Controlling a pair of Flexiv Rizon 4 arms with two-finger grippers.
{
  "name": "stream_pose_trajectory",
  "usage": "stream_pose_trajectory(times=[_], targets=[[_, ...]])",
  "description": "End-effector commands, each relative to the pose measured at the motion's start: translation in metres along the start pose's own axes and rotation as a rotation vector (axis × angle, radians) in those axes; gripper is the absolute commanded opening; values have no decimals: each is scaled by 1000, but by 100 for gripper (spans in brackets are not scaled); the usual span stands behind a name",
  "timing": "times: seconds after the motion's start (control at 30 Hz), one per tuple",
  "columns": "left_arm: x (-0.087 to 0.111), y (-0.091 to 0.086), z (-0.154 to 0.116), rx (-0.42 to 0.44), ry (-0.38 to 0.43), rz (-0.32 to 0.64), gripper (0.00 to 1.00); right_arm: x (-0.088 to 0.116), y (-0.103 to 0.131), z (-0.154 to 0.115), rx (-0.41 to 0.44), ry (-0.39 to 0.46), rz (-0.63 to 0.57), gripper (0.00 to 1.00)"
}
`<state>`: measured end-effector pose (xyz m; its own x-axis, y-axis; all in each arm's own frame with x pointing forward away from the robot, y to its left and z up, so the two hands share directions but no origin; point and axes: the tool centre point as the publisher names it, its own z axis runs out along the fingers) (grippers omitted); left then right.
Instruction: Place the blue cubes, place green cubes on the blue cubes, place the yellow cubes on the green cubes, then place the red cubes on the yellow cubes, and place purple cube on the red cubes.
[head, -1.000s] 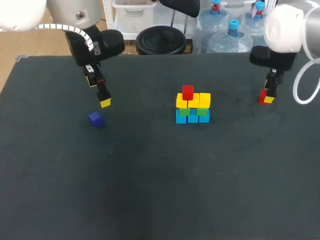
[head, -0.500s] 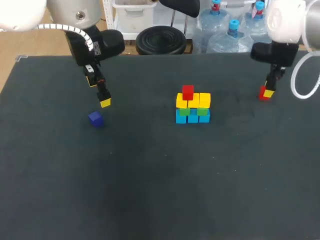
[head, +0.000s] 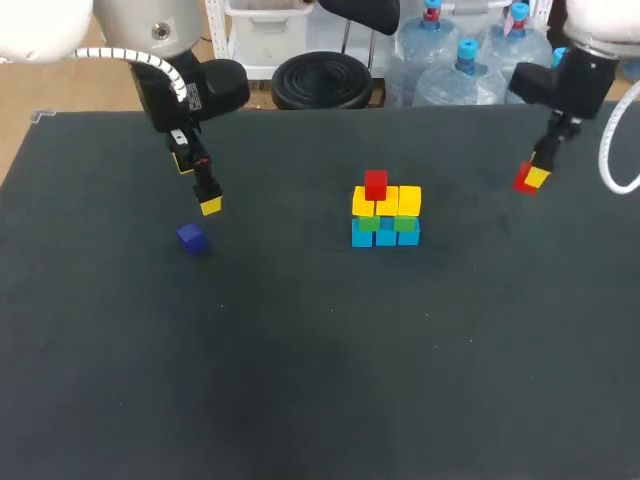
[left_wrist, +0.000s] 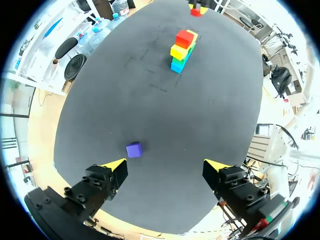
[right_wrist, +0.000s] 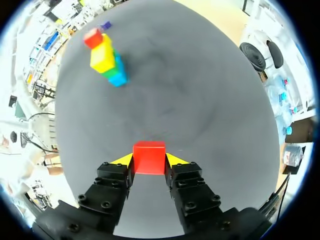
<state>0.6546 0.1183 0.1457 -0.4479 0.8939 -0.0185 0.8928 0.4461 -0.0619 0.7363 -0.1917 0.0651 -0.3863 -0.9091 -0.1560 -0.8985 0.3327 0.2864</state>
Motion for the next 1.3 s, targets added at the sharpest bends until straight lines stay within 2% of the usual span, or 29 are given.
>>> stream_pose_trajectory(times=[0.03,0.17,0.7,0.77,0.97,1.13,1.3], targets=[[-1,1,0,2,4,-1,100,3,59,-2,115,2,-40,0],[-1,1,0,2,4,-1,100,3,71,-2,131,11,-41,0],[-1,1,0,2,4,-1,100,3,71,-2,131,11,-41,0],[-1,1,0,2,4,-1,100,6,75,-10,140,48,-32,0],[-1,1,0,2,4,-1,100,-8,93,-21,140,115,-149,0],[-1,1,0,2,4,-1,100,-14,100,-28,151,189,-233,0],[-1,1,0,2,4,-1,100,-21,107,-34,162,221,-279,0]])
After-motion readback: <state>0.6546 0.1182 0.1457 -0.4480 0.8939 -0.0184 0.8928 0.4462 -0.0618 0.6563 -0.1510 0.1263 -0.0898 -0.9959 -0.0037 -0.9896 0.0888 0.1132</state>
